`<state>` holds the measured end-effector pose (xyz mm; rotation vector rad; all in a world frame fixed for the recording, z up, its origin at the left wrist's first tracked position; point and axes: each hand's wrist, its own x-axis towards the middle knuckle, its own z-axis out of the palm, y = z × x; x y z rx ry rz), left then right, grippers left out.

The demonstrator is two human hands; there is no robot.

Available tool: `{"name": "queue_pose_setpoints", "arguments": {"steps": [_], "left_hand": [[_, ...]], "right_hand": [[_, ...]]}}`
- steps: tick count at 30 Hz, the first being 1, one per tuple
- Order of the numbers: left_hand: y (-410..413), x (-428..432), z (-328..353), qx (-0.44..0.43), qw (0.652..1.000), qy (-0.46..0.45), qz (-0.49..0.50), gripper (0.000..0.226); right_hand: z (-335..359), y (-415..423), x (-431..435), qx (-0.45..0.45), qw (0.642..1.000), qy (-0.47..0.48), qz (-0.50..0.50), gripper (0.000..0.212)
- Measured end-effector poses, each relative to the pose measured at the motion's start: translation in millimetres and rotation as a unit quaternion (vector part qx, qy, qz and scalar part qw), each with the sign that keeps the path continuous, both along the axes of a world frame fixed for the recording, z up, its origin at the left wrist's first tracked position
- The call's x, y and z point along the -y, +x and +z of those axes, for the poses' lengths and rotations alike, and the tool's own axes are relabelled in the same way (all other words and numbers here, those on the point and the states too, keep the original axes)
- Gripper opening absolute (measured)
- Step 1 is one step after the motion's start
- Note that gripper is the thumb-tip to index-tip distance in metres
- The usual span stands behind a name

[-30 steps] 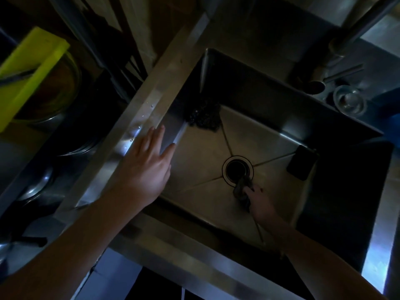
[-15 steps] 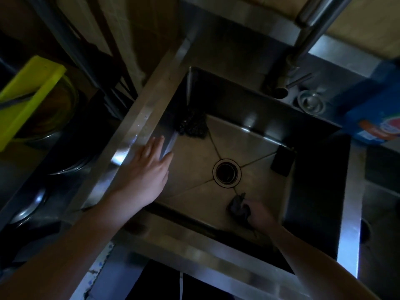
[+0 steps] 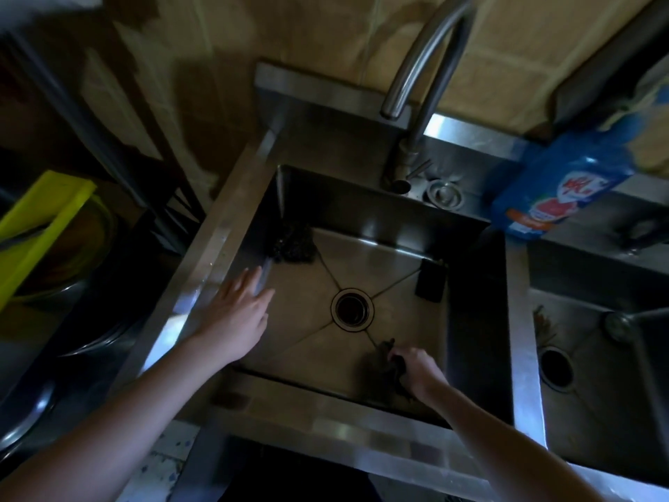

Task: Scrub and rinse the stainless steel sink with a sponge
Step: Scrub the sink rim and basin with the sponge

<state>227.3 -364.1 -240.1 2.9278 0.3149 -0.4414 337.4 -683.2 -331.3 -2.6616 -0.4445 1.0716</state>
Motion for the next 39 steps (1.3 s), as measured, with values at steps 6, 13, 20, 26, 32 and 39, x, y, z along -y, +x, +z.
{"name": "queue_pose_setpoints", "arguments": {"steps": [6, 13, 20, 26, 32, 39], "left_hand": [[2.9, 1.3, 13.3, 0.01, 0.999, -0.05, 0.005, 0.049], [4.8, -4.3, 21.2, 0.019, 0.998, -0.05, -0.015, 0.049], [-1.1, -14.0, 23.5, 0.047, 0.998, -0.048, -0.009, 0.049], [1.4, -22.1, 28.0, 0.066, 0.996, -0.049, -0.019, 0.048], [4.1, -17.4, 34.8, 0.077, 0.995, -0.055, -0.024, 0.048], [-5.4, -8.1, 50.6, 0.093, 0.994, -0.057, 0.014, 0.048]], "right_hand": [[25.8, -11.3, -6.9, 0.05, 0.998, 0.027, -0.017, 0.034], [53.8, -15.3, -17.0, 0.077, 0.994, 0.049, -0.056, 0.039], [70.1, -20.9, -24.9, 0.102, 0.989, 0.076, -0.08, 0.042], [87.4, -24.3, -32.6, 0.141, 0.979, 0.094, -0.117, 0.044], [99.7, -27.7, -35.0, 0.166, 0.972, 0.116, -0.122, 0.046], [113.9, -19.6, -35.6, 0.161, 0.972, 0.142, -0.093, 0.047]]}}
